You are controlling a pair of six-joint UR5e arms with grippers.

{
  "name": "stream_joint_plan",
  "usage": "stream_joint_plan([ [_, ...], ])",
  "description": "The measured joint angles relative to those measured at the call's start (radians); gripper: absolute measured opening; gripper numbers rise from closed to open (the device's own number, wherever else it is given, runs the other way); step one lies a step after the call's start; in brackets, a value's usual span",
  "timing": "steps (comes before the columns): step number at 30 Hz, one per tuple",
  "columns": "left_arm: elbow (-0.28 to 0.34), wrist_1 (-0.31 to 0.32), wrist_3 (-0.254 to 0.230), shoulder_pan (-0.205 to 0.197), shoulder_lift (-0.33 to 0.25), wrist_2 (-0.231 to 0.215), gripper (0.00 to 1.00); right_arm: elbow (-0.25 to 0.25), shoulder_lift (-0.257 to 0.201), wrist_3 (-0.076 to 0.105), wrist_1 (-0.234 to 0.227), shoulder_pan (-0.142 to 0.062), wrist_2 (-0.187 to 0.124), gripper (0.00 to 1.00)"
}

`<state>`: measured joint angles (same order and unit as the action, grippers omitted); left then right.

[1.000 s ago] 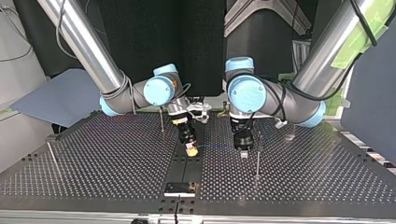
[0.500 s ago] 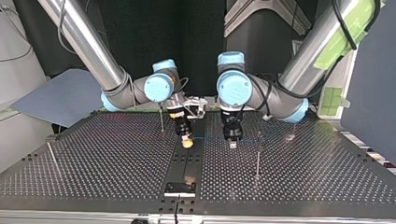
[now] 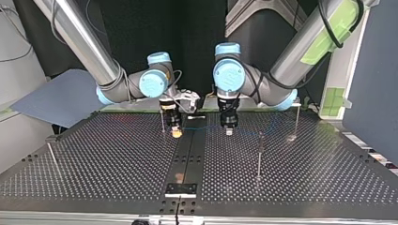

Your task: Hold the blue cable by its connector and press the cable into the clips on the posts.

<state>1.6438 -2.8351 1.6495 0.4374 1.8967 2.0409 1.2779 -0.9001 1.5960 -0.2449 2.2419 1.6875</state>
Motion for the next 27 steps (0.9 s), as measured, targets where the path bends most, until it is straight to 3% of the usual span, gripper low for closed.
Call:
stream_joint_plan([
  [10,0.056,0.068,-0.014,0.027,0.012,0.003,0.02,0.098,-0.044,-0.003,-0.003,-0.027,0.013,0.0],
  [19,0.065,0.115,-0.033,0.064,0.088,0.017,0.02,0.177,-0.055,-0.016,-0.022,-0.049,0.018,0.0],
  [27,0.065,0.167,-0.024,0.105,0.118,0.038,0.02,0.256,-0.09,-0.02,-0.057,-0.078,0.021,0.0],
])
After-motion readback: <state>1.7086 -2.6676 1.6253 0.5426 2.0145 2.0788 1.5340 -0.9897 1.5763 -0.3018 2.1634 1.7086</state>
